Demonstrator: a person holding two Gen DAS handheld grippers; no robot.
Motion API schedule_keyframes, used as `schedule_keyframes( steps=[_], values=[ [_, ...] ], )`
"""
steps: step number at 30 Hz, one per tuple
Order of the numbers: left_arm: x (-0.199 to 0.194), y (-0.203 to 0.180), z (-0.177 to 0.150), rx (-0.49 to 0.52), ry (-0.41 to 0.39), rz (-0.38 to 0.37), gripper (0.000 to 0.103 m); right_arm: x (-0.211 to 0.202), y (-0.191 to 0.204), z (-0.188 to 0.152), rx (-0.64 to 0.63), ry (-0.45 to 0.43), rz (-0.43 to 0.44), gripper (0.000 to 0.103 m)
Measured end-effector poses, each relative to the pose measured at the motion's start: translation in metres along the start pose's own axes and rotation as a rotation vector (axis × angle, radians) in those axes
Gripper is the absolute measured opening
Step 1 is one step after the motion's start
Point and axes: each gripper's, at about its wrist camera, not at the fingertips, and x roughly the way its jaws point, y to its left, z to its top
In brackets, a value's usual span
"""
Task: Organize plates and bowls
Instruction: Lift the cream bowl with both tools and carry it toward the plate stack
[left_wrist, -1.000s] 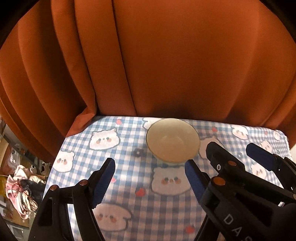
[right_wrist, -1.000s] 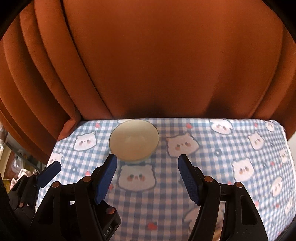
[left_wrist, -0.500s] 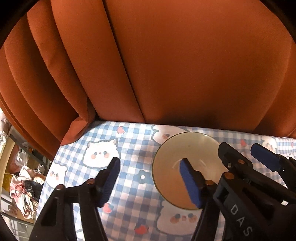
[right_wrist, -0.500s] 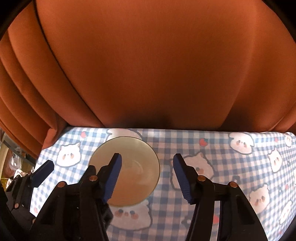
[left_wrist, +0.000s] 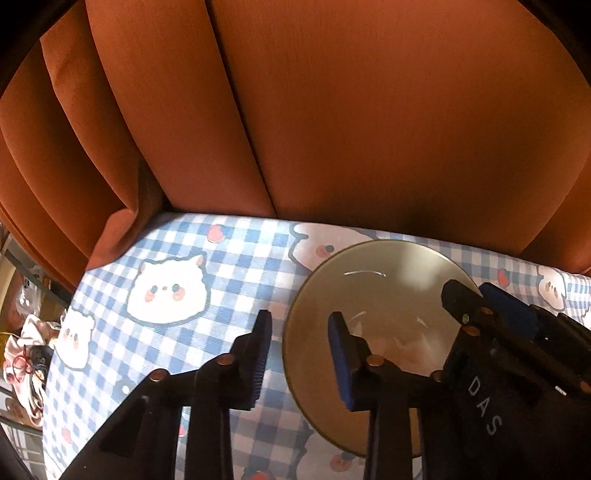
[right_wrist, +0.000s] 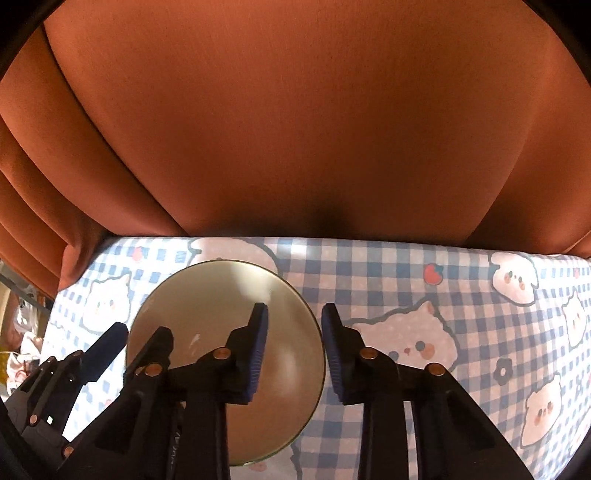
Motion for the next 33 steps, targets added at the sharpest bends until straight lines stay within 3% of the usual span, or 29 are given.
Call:
schedule_keyframes(
  steps=[7, 16, 33],
  values=[
    [0.003, -0.003, -0.005, -0.009, 0.011, 0.034, 0.015, 0.013, -0.005, -0.003, 0.006, 0.021, -0.005, 0.022],
    [-0.006, 0.002, -0.008, -0.016, 0.019, 0.022, 0.015, 0.007, -0.001, -0.003, 0.009, 0.024, -0.014, 0.022],
    [-0.082, 0.014, -0.016, -0.016, -0.051, -0.048, 0.015, -0.072, 0.01, -0.009, 0.016, -0.047, -0.065, 0.022]
  ],
)
